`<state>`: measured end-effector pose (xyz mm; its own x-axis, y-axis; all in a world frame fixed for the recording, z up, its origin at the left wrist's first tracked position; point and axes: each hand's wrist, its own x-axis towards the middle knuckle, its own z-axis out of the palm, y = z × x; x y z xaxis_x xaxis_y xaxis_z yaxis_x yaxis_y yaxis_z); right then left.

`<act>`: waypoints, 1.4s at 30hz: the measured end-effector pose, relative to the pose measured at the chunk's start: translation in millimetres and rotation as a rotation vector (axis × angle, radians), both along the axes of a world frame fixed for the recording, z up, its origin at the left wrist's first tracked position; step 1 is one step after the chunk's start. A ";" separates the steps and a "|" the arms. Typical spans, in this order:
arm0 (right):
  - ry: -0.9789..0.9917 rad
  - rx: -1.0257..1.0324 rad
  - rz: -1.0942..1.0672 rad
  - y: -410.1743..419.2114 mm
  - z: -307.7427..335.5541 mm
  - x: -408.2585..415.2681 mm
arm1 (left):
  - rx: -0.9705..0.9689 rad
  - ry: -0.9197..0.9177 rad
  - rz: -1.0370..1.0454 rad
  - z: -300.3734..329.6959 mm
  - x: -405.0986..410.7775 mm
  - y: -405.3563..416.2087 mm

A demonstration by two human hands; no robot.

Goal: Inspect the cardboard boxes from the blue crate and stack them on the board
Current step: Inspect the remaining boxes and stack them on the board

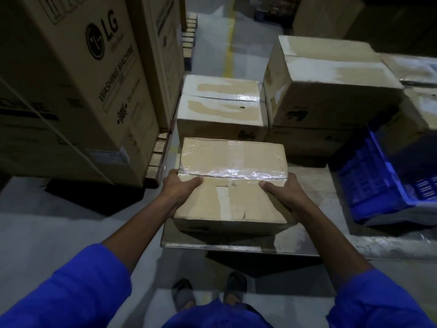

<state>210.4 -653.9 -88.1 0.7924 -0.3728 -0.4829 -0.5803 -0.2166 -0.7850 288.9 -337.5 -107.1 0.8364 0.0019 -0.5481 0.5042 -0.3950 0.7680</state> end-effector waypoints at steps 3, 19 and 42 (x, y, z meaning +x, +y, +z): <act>-0.003 0.012 -0.024 0.3 -1.6 2.5 | -0.005 -0.029 -0.008 0.8 -1.7 -0.6; -0.245 0.295 -0.297 -2.4 39.5 -26.2 | -0.309 -0.122 0.094 34.7 -9.0 5.1; 0.141 0.395 -0.368 -14.5 36.0 -47.3 | -0.181 -0.011 0.107 115.3 8.0 -1.8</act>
